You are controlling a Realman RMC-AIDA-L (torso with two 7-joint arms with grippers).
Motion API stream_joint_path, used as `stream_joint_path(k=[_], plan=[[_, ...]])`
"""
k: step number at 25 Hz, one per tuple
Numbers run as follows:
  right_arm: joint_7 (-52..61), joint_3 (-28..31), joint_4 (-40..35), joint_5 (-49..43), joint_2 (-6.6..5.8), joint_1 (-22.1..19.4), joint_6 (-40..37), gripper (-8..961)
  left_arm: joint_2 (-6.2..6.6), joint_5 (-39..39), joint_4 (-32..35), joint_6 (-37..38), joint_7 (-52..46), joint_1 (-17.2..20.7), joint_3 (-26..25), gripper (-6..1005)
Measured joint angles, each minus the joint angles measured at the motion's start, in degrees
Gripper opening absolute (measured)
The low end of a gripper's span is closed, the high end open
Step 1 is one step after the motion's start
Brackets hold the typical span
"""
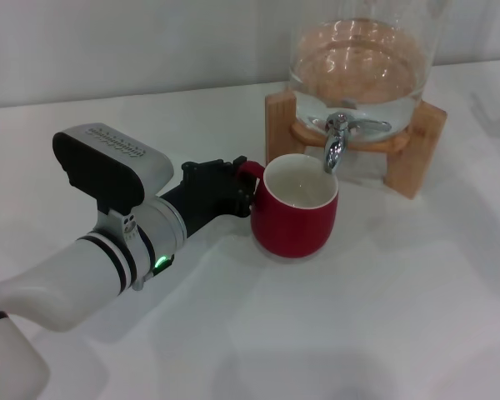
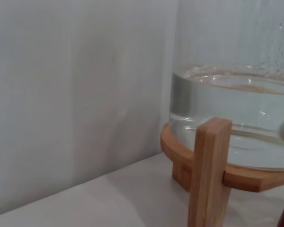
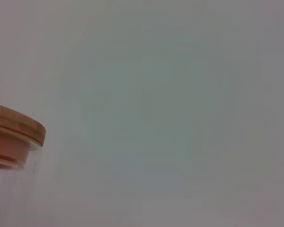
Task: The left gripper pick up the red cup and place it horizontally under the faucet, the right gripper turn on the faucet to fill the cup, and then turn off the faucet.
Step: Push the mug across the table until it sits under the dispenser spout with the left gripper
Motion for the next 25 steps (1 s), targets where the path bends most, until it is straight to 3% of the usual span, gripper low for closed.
stream_joint_path(k=[25], plan=[[0.0, -0.9, 0.0, -0.1, 0.44, -0.4, 1.6, 674, 0.02, 0.0, 0.6, 3.1, -0.5, -3.3, 0.6, 139]])
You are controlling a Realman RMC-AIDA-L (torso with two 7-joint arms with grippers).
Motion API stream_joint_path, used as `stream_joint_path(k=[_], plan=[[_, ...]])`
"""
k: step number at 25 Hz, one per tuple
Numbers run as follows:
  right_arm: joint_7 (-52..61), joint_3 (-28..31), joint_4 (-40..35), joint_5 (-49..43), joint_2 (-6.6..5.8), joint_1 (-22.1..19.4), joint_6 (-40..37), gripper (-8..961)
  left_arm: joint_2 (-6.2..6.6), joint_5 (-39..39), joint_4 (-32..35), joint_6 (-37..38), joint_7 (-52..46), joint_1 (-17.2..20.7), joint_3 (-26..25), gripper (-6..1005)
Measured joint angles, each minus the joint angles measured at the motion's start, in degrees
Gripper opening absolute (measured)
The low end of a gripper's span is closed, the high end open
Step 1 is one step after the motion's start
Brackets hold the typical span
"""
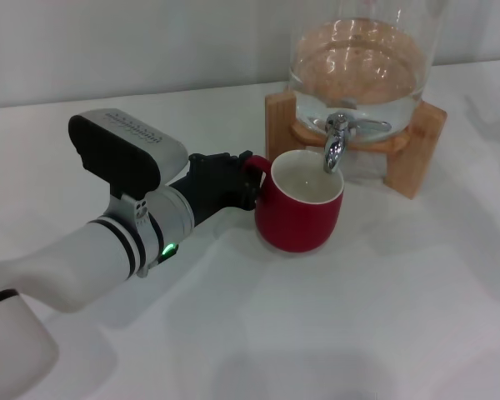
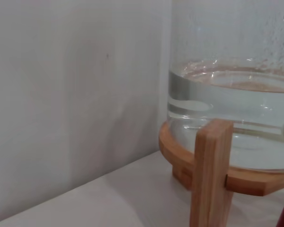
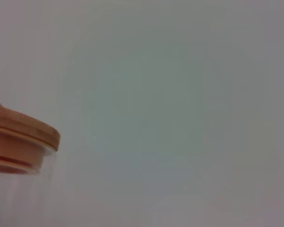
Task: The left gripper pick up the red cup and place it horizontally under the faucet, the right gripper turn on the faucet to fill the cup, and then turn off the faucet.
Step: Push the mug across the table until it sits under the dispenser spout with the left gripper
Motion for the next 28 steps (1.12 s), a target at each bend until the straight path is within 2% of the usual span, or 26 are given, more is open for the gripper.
stream_joint_path(k=[28], plan=[[0.0, -1.4, 0.0, 0.0, 0.02, 0.1, 0.0, 674, -0.26, 0.0, 0.4, 3.9, 0.0, -2.9, 0.9, 139]])
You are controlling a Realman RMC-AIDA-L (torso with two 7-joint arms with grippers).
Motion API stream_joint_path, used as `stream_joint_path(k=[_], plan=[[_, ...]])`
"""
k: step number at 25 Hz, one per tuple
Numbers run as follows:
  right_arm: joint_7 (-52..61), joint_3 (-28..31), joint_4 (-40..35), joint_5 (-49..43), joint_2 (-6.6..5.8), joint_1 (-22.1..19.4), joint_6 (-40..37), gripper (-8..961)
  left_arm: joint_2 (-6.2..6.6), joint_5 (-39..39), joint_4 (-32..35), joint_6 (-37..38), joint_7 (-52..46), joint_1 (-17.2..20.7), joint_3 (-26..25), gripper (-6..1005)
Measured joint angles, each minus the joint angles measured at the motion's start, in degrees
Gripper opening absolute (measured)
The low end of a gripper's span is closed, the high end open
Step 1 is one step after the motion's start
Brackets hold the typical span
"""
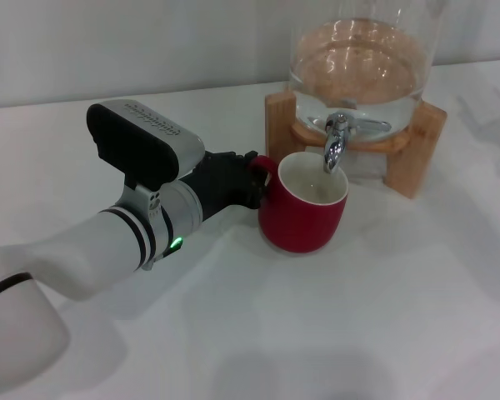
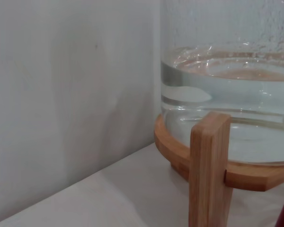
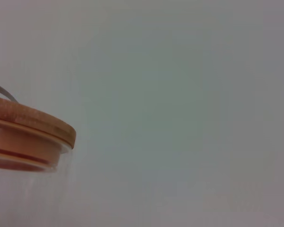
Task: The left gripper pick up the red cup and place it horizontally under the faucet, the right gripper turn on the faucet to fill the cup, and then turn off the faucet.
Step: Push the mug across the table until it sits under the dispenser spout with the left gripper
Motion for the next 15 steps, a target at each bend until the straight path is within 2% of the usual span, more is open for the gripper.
stream_joint_path(k=[15], plan=[[0.0, -0.1, 0.0, 0.0, 0.0, 0.0, 0.0, 674, 0.0, -0.2, 0.2, 0.2, -0.2, 0.0, -0.1, 140]])
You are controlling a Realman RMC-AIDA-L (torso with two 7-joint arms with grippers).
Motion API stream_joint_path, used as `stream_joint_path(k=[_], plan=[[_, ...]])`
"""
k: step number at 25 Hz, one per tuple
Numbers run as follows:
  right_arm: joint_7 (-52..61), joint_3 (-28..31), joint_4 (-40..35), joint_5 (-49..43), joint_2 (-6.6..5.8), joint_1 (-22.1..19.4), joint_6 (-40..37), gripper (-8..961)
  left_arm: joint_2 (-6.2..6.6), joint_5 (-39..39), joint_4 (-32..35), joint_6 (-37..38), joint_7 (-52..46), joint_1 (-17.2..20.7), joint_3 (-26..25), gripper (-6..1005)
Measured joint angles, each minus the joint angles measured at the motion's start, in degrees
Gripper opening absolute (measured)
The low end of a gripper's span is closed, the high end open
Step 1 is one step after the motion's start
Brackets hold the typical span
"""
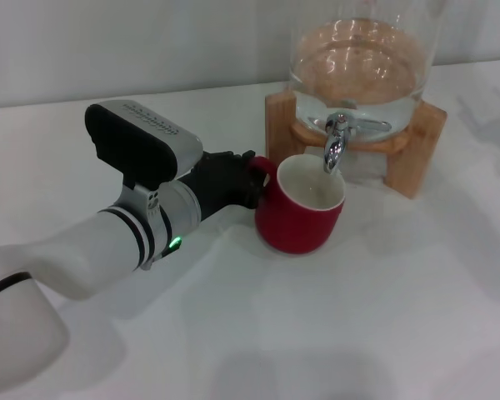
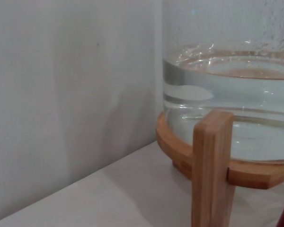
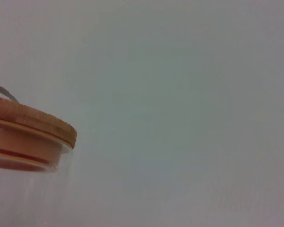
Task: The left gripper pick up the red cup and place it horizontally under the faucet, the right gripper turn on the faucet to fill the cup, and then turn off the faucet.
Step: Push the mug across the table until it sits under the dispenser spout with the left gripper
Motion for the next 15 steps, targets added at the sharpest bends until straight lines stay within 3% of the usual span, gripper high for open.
stream_joint_path(k=[10, 15], plan=[[0.0, -0.1, 0.0, 0.0, -0.08, 0.2, 0.0, 674, 0.0, -0.1, 0.1, 0.4, -0.4, -0.2, -0.3, 245], [0.0, -0.1, 0.0, 0.0, -0.13, 0.2, -0.1, 674, 0.0, -0.2, 0.1, 0.8, -0.4, -0.2, -0.3, 248]])
